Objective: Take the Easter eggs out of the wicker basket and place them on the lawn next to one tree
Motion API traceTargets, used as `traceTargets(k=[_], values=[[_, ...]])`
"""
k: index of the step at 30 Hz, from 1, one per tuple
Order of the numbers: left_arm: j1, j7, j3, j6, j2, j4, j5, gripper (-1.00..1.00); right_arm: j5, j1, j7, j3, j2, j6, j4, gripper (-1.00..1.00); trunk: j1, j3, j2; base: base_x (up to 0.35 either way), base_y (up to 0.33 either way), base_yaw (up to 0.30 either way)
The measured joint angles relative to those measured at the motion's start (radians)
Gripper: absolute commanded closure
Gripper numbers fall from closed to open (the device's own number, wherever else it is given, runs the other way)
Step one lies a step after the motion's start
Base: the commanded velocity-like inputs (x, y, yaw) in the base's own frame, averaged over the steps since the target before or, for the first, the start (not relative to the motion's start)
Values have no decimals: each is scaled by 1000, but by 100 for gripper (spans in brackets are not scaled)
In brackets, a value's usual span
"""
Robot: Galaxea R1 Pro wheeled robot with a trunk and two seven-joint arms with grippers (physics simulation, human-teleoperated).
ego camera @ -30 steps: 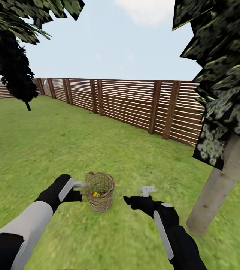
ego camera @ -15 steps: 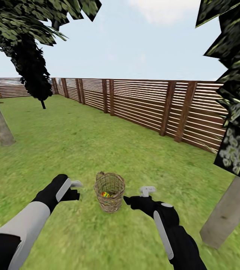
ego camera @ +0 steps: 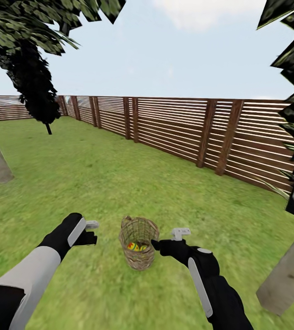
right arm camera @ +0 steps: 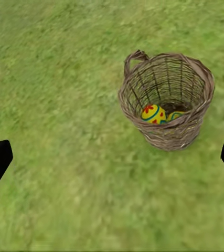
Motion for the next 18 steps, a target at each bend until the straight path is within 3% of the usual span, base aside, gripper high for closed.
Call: traceTargets(k=[6,10,18], values=[[0,-2,0,1,1,0,0,-100,0,0,1,4,1,0,-1,-100,0,3,0,251,224,-166],[0,-4,0,1,2,-1,0,-100,0,0,0,45,2,2,-3,-100,0,4,0,241,219,-26],[0,-5,0,1,1,-1,1,-100,0,0,0,51,1,0,-3,-100,0,4,0,226,209,-3]])
